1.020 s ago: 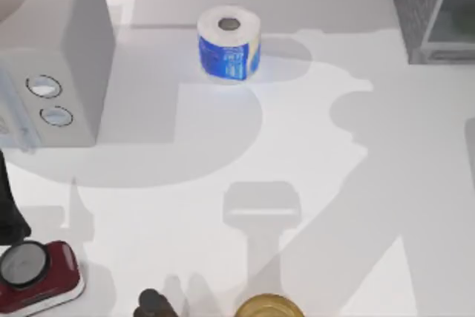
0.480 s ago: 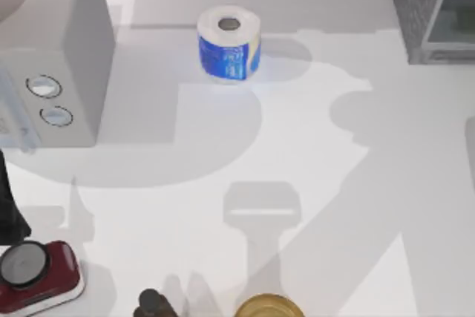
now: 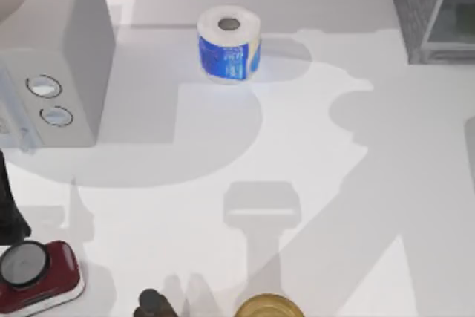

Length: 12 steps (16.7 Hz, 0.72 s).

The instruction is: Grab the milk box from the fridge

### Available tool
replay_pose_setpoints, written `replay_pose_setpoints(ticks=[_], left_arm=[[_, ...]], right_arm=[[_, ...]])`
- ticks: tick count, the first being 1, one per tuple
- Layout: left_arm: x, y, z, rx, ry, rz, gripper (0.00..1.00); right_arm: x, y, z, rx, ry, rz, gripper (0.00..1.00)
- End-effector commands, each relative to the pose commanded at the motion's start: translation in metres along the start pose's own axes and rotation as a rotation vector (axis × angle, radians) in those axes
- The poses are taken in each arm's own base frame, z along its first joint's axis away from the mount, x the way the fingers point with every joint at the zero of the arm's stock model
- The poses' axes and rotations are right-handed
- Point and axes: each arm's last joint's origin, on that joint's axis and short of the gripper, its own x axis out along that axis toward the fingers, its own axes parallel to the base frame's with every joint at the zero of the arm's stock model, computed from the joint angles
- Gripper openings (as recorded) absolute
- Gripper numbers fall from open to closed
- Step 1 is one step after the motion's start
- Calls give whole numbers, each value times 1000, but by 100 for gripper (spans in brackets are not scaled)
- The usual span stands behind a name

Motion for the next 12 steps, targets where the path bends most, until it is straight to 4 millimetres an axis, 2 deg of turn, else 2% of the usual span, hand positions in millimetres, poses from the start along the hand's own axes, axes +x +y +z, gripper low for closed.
replay_pose_setpoints(ticks=[4, 12], left_arm=[[0, 0, 0, 0, 0, 0, 100], [0, 0, 0, 0, 0, 0, 100]], right_arm=[[-1, -1, 2, 2, -3, -2, 0], [-12, -1, 39, 3, 7, -2, 0]])
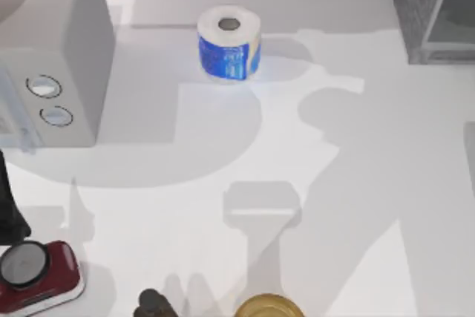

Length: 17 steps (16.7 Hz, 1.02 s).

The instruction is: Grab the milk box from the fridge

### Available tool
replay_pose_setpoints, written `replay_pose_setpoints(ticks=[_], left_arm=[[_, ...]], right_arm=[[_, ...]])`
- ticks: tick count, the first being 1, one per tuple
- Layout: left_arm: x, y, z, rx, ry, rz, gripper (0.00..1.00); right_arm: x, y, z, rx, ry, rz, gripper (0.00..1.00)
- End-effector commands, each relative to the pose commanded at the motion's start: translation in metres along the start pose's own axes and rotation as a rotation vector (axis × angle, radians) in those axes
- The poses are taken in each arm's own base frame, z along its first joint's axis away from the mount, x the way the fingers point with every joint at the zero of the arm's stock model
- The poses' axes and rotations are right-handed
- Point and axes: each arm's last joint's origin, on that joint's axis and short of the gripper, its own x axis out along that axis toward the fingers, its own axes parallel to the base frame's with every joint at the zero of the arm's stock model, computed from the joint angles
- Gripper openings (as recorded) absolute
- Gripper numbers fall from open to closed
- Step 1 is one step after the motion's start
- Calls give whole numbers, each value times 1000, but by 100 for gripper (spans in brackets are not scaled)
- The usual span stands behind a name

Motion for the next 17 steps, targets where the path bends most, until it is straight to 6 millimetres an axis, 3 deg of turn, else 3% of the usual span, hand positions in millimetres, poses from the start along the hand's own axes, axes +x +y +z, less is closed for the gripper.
replay_pose_setpoints(ticks=[2, 7, 10, 17], left_arm=[[0, 0, 0, 0, 0, 0, 100], [0, 0, 0, 0, 0, 0, 100], [0, 0, 0, 0, 0, 0, 100], [0, 0, 0, 0, 0, 0, 100]], right_arm=[[-3, 0, 9, -1, -8, 0, 0], [-6, 0, 7, 1, -5, 1, 0], [-27, -1, 4, 0, -10, 0, 0], [-93, 0, -23, 1, -1, 2, 0]])
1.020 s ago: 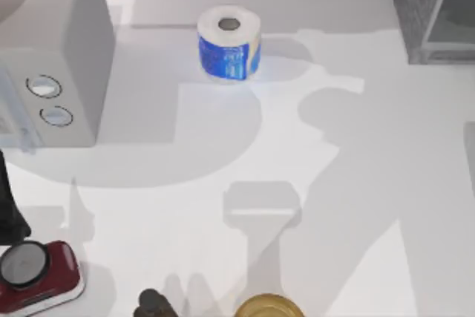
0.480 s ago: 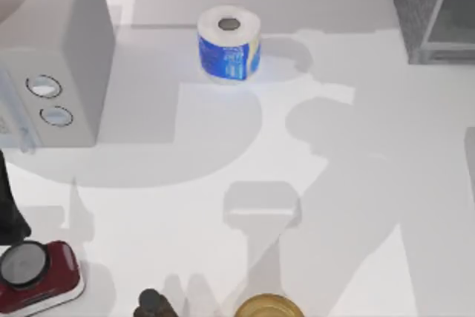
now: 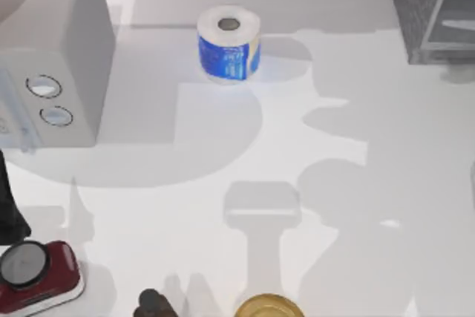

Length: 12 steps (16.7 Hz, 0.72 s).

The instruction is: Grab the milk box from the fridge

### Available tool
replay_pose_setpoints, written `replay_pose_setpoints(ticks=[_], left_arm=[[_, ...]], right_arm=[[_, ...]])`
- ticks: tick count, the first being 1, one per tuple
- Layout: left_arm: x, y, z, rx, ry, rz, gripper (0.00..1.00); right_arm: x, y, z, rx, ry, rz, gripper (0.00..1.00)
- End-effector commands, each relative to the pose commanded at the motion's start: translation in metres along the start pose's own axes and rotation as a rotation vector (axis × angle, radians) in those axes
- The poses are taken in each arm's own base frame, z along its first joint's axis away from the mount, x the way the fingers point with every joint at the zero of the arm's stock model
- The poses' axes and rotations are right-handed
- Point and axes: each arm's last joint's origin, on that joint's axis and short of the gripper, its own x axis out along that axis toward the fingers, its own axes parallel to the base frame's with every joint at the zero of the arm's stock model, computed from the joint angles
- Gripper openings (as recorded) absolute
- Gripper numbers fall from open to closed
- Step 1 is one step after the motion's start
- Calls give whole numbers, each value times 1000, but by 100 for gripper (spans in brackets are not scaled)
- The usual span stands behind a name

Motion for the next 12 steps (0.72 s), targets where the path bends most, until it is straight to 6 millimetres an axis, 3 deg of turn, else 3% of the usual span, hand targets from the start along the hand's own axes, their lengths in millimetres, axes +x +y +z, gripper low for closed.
replay_pose_setpoints(ticks=[7, 9, 12], left_arm=[[0, 0, 0, 0, 0, 0, 100], [0, 0, 0, 0, 0, 0, 100], [0, 0, 0, 0, 0, 0, 100]], right_arm=[[-5, 3, -1, 0, -1, 5, 0], [-17, 8, 5, -4, -16, 6, 0], [-52, 20, 15, -11, -49, 6, 0]])
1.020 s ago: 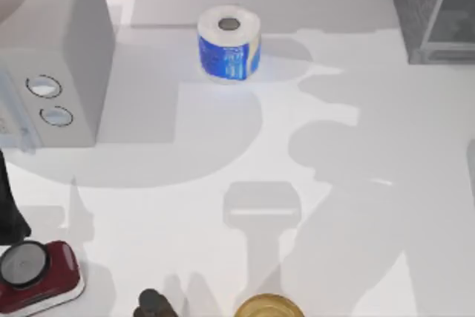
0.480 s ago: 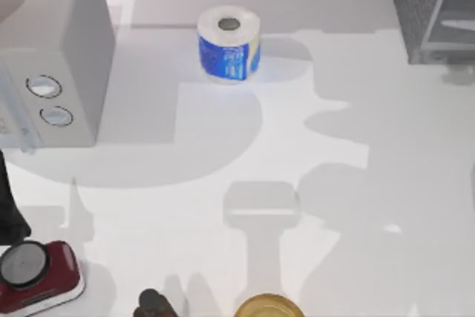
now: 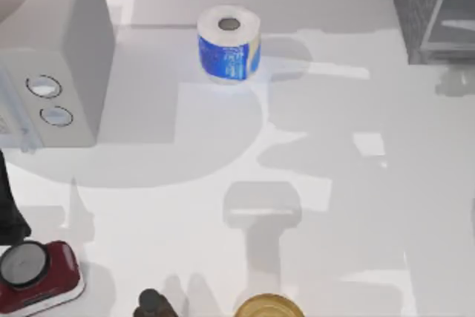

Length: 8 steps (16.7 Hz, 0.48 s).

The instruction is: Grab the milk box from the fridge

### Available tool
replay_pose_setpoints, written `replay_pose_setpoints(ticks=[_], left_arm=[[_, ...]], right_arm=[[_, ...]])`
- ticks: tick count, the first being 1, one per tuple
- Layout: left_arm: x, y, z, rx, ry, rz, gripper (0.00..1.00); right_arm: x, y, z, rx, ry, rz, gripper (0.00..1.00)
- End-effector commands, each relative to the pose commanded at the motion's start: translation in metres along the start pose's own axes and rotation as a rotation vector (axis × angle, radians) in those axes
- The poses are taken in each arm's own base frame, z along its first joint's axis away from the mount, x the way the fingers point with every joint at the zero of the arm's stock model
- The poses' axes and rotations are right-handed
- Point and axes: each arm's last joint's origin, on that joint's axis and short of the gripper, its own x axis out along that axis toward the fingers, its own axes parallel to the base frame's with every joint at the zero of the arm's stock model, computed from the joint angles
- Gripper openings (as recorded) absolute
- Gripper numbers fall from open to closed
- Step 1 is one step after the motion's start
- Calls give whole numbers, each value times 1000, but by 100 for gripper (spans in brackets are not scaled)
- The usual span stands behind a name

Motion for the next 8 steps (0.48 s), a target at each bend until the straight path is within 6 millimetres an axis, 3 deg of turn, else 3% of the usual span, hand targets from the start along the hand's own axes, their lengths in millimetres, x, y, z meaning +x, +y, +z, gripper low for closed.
replay_pose_setpoints(ticks=[4, 8], left_arm=[[0, 0, 0, 0, 0, 0, 100], [0, 0, 0, 0, 0, 0, 100]], right_arm=[[-73, 21, 6, -11, -76, -3, 0], [-150, 38, -16, -16, -183, -4, 0]])
